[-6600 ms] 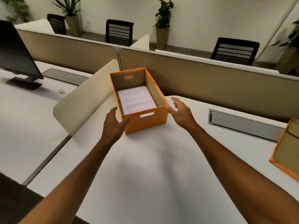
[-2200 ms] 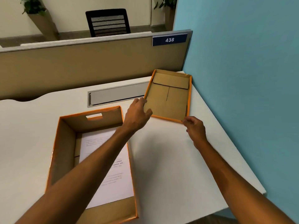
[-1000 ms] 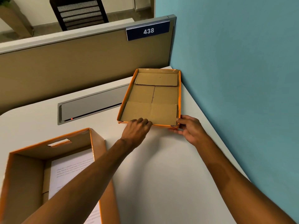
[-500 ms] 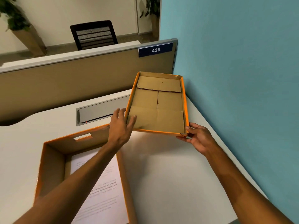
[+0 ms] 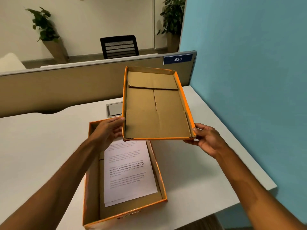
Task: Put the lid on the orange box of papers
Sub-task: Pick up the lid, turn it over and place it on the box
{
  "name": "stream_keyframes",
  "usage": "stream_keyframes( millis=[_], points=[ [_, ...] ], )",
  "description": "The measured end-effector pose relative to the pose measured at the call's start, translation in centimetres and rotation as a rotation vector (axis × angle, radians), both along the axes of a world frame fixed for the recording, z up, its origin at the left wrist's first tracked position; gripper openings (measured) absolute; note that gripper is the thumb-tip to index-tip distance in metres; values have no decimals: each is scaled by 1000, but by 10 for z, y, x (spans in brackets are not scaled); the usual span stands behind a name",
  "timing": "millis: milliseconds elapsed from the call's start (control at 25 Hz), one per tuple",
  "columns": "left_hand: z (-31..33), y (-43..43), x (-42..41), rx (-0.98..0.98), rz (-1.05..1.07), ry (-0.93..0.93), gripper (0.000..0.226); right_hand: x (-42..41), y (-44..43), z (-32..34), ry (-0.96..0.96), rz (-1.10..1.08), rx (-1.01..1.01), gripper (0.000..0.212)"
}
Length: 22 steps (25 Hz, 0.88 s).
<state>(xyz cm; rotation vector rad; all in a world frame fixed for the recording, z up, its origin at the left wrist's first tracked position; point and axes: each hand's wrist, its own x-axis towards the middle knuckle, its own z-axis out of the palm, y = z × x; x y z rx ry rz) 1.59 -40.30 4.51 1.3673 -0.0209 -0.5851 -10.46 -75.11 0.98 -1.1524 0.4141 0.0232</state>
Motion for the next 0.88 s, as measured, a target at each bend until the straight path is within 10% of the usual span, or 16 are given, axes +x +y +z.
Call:
stream_keyframes(
  millis=[360,520,640,880],
  points=[
    [30,78,-87,-98,111,-31,35,-18,70,31,-85,204,-183,26],
    [36,89,-117,-43,238,-93,38,-20,94,30,-151,93,-678,24],
    [49,83,-136,-35,321,-129,42,-32,116,37,-431,-41,-1107,37],
    [77,56,-178,-23,505,-228,44,-64,172,44,-986,280,-1307,57]
  ],
)
